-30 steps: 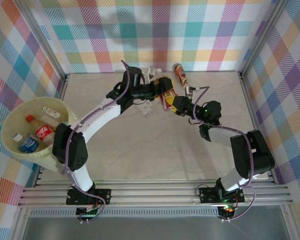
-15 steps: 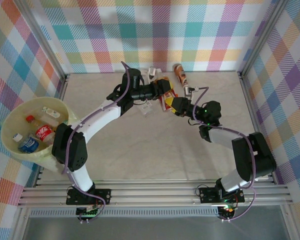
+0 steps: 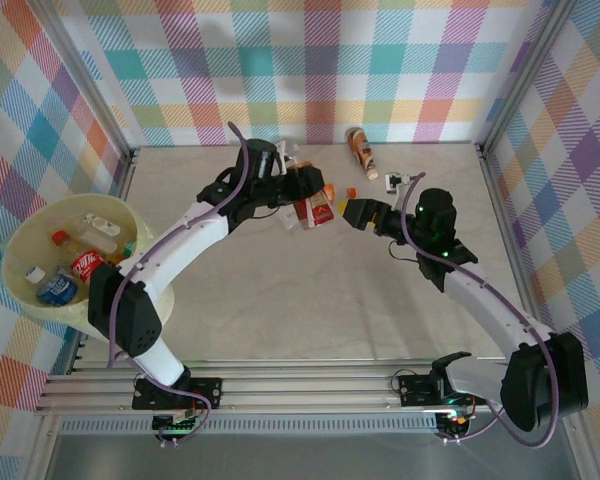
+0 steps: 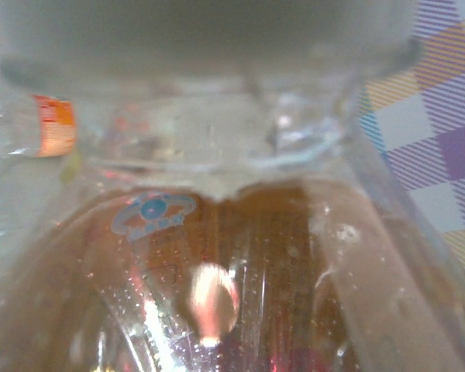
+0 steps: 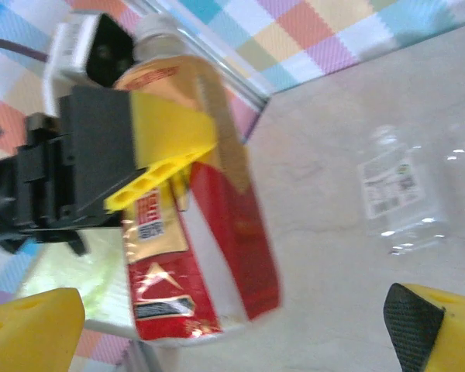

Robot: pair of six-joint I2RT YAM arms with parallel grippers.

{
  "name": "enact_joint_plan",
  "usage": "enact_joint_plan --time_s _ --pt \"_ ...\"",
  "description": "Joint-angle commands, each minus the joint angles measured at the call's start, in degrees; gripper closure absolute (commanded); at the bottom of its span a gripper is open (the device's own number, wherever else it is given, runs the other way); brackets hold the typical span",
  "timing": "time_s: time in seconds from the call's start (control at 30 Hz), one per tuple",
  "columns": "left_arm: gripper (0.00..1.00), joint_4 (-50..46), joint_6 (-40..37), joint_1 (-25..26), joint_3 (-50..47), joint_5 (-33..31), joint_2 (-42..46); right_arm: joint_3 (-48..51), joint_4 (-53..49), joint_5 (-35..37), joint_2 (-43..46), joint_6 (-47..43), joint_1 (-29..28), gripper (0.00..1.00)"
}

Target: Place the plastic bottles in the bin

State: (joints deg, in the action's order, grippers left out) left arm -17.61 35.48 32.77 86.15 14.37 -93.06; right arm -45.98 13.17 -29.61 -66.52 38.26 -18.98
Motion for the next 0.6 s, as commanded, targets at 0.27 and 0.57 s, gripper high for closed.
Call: enact_joint_plan --time_s 0.27,0.57 --pt "0.41 -22.7 -8.5 -0.5 6.7 -23.0 9.3 -4.5 -18.2 16.2 -1.7 -6.1 0.0 0.0" --pt "0.4 -36.6 -15.2 -1.7 13.0 -36.2 18.3 -5.7 -17.9 20.8 -2.6 -10.2 0.1 0.0"
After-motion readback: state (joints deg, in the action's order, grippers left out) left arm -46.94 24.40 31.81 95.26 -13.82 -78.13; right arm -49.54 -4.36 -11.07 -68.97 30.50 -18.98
